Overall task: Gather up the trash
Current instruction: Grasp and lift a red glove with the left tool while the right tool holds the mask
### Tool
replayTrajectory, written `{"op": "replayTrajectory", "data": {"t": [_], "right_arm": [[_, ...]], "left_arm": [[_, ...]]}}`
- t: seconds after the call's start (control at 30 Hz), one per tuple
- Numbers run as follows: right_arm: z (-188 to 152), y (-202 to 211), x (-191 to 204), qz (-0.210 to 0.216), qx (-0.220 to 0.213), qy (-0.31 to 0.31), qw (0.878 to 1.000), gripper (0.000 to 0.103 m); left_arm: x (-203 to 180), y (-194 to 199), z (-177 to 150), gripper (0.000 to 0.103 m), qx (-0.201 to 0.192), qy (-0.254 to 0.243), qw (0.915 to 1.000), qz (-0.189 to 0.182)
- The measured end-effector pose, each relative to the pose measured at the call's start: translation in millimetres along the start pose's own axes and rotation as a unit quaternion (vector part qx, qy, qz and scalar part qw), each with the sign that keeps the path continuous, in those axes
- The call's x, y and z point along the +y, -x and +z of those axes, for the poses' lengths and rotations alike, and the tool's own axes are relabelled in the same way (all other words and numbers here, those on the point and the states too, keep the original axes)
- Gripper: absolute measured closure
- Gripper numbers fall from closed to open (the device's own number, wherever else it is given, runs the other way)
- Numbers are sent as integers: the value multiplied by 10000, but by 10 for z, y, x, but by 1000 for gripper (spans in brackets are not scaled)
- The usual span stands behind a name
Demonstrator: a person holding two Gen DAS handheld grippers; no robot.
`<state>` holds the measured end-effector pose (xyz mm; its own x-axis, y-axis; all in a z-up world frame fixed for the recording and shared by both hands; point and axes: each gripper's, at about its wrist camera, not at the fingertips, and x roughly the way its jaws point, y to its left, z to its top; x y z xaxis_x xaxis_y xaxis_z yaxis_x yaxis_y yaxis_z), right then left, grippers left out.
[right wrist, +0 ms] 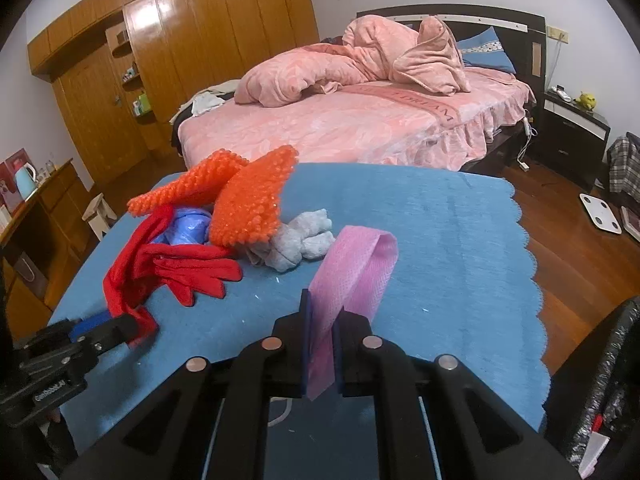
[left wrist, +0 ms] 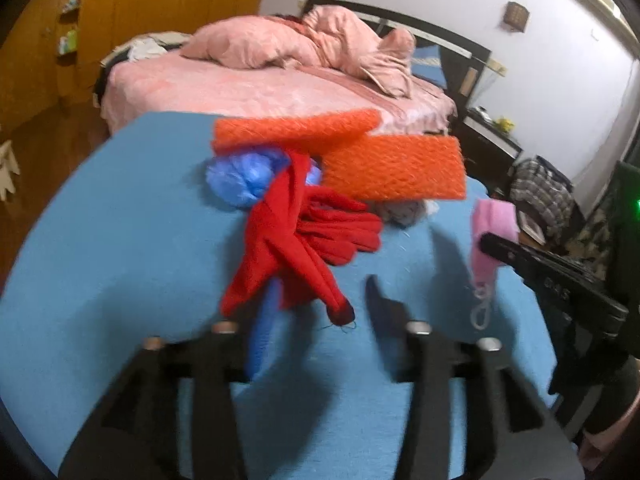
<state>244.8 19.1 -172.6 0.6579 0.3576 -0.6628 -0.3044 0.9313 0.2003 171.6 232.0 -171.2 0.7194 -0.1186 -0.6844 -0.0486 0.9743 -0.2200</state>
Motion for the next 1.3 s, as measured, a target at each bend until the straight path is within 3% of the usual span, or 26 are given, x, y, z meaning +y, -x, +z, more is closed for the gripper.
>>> {"op": "replayTrajectory", "data": {"t": [0.07, 0.2, 0.4, 0.43, 0.5, 0.57, 0.6, 0.87, 1.3], "right_arm": [[-9, 7, -28, -9, 10, -8, 10000, 94], [-19, 3, -51, -19, 24, -35, 10000, 94], [-24, 7, -59, 8, 32, -9, 10000, 94], [-20, 11, -63, 11, 27, -3, 10000, 94], [-29, 16, -47, 12, 20, 7, 10000, 94], [-30, 21, -45, 25, 9, 15, 10000, 94], [-30, 28, -44, 32, -4, 22, 10000, 94], [-8, 175, -34, 75, -182, -14, 9998, 94], [48, 583, -52, 143, -457, 68, 9988, 94]], "left_arm": [[29, 20, 44, 42, -63, 13, 9999, 161], [79, 5, 167, 29, -203, 16, 9988, 447], [197, -295, 307, 28, 79, 162, 9991, 374], [186, -336, 310, 33, 117, 127, 9991, 375], [168, -387, 301, 58, 157, 50, 9994, 288], [123, -433, 277, 93, 228, -49, 9995, 218], [96, -441, 259, 97, 238, -96, 9995, 183], [-89, -71, 176, 98, -306, -77, 9995, 44], [-506, 442, 95, 98, -641, -145, 9975, -254]]}}
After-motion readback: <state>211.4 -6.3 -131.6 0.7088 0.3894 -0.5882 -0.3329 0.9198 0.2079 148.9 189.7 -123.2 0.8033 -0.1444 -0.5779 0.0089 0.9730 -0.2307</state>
